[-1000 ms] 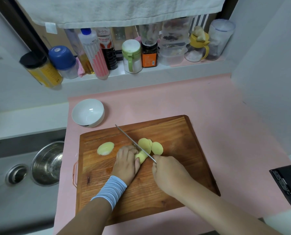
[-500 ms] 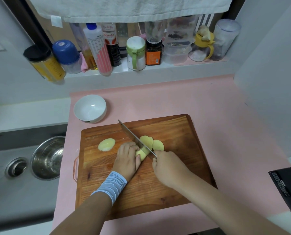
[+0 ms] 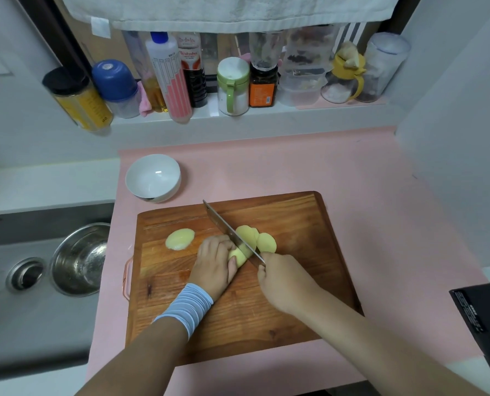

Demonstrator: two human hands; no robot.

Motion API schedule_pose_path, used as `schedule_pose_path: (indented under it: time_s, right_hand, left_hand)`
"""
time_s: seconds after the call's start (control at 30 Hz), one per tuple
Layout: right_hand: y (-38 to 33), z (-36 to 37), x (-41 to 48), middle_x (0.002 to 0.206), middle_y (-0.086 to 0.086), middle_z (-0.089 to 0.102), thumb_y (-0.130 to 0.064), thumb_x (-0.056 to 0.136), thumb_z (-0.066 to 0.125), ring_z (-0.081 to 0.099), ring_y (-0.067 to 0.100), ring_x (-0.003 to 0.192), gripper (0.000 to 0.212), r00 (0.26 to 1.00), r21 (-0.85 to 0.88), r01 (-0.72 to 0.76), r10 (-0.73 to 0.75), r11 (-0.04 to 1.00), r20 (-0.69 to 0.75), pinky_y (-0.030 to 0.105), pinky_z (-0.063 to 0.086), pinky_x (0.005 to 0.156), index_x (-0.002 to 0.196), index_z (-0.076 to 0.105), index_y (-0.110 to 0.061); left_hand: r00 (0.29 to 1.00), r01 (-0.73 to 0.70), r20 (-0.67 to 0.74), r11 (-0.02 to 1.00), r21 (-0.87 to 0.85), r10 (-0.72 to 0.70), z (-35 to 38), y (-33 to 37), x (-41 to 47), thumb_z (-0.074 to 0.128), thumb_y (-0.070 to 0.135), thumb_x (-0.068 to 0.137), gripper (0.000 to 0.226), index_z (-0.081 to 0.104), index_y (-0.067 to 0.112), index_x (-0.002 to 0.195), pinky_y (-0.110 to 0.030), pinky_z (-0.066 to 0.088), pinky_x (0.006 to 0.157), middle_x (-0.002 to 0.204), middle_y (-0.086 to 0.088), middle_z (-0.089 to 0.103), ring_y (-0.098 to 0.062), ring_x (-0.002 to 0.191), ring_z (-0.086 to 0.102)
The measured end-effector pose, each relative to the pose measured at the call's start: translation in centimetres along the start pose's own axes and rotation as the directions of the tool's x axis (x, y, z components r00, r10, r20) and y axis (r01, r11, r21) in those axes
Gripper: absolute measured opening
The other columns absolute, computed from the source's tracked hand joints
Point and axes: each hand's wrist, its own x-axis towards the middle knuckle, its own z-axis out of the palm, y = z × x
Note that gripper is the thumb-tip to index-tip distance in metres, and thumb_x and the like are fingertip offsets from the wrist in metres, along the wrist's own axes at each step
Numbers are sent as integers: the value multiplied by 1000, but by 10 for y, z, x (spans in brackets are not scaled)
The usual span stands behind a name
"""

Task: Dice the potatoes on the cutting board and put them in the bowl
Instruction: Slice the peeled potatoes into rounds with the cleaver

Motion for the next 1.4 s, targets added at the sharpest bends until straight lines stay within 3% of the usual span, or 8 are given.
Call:
schedule_pose_path:
  time_s: [0.9, 1.0, 1.23, 1.4]
  right_hand:
    - [12, 23, 18, 75, -2, 59, -23, 104, 42, 60, 19, 69, 20, 1000, 23, -4, 4, 1000, -31, 34, 49, 64, 96, 58, -15]
    - [10, 29, 23, 73, -2, 54, -23, 104, 42, 54, 20, 67, 18, 999, 23, -2, 3, 1000, -52, 31, 43, 63, 97, 57, -17]
    - [12, 30, 16, 80, 3, 65, -24, 103, 42, 63, 25, 74, 21, 998, 63, -13, 17, 998, -66, 41, 55, 69, 98, 60, -15]
    - [10, 20, 11, 77, -2, 60, -26, 104, 41, 61, 21, 72, 24, 997, 46, -12, 16, 999, -76, 36, 53, 68, 99, 62, -16]
  left_hand:
    - [1000, -23, -8, 1000, -5, 23, 0, 0, 0, 49, 18, 87, 20, 48, 9, 105, -35, 36, 93, 112, -8, 47, -28, 100, 45]
    - [1000, -2, 14, 1000, -6, 2, -1, 0, -2, 49, 20, 88, 21, 48, 10, 106, -35, 36, 93, 111, -10, 50, -28, 100, 46]
    - [986, -55, 160, 998, 37, 48, -23, 5, -2, 51, 26, 91, 28, 58, 8, 112, -33, 39, 95, 114, -6, 55, -23, 105, 50]
    - [975, -105, 201, 994, 24, 98, -35, 4, -3, 60, 25, 91, 27, 63, 10, 113, -34, 45, 94, 112, -3, 57, -23, 105, 54]
